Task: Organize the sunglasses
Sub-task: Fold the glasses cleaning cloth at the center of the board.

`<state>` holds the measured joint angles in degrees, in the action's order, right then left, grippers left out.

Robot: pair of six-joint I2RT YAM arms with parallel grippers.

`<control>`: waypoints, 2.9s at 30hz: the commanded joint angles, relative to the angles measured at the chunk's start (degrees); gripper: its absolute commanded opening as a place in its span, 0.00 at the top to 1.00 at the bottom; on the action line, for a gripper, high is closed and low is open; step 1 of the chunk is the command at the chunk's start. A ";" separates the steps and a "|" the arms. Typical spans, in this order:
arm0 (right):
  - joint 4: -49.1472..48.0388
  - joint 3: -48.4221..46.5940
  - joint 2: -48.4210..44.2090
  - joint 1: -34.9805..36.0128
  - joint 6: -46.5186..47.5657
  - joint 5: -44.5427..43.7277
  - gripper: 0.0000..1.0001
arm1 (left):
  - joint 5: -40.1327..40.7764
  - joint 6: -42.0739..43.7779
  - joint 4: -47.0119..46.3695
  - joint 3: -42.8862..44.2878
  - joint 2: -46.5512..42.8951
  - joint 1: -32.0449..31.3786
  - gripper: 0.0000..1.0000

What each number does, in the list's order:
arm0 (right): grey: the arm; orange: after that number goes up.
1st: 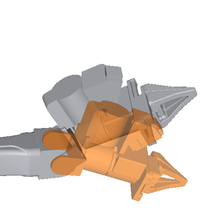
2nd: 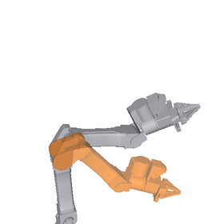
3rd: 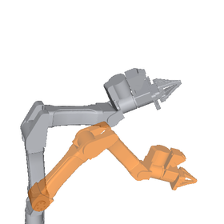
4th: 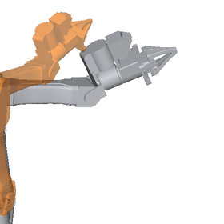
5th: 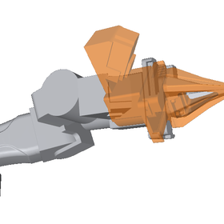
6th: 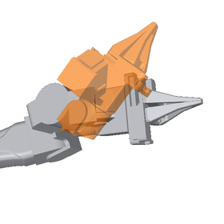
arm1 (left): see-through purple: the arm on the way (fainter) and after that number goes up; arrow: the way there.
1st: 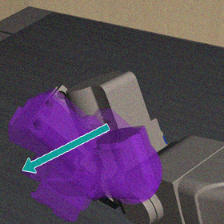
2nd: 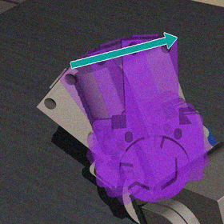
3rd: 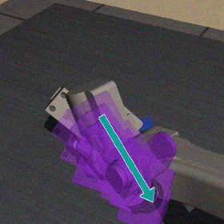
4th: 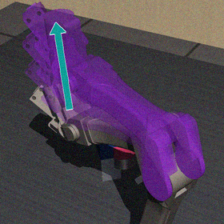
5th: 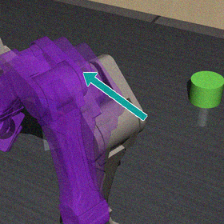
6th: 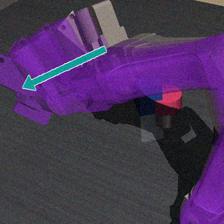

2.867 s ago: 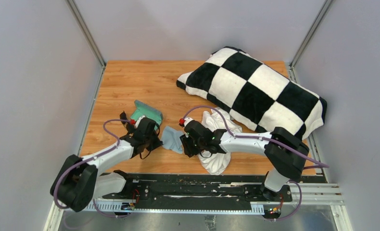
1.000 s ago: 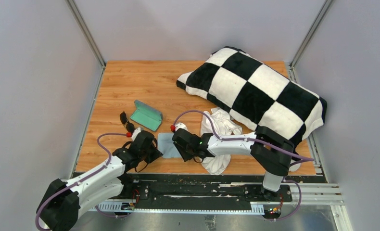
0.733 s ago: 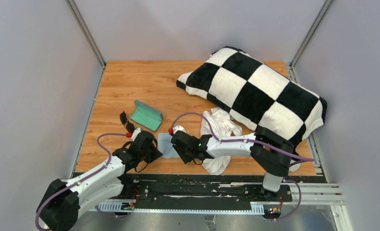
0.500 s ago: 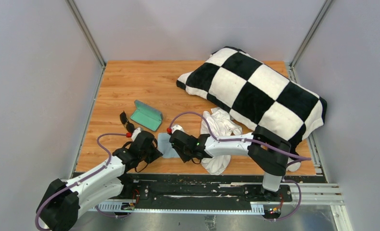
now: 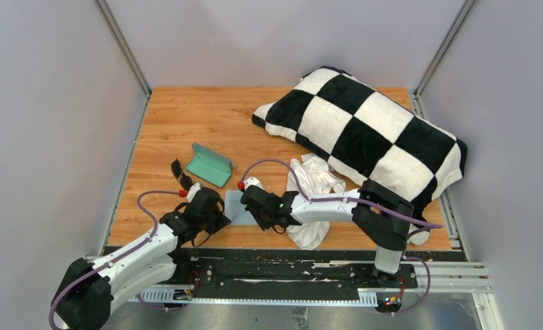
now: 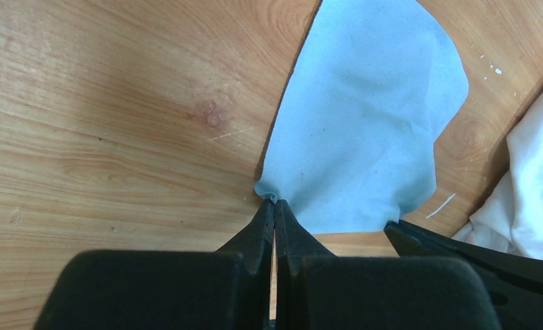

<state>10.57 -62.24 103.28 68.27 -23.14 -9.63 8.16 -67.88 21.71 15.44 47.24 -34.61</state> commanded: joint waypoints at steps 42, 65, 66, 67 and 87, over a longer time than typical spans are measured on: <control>-0.10 6.25 -9.39 -12.32 3.19 17.24 1.00 | -6.91 17.13 -6.64 17.24 19.63 2.91 1.00; 2.58 8.49 -9.26 -8.15 0.32 16.94 0.72 | -5.37 10.00 6.62 7.15 2.00 0.51 0.46; 2.98 8.16 -9.87 -8.22 0.87 16.18 0.69 | -4.36 10.41 7.63 8.22 1.49 0.51 0.45; 3.65 7.73 -10.51 -8.32 1.16 15.23 0.68 | -3.13 11.12 8.23 9.28 1.22 0.51 0.44; 0.77 -4.60 -0.83 -20.28 0.46 12.29 0.64 | -9.24 40.11 -6.08 28.70 34.08 6.38 0.47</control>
<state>10.94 -64.64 99.70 48.82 -22.52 3.03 6.09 -31.29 17.39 43.11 77.78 -31.99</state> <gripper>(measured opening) 0.359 0.552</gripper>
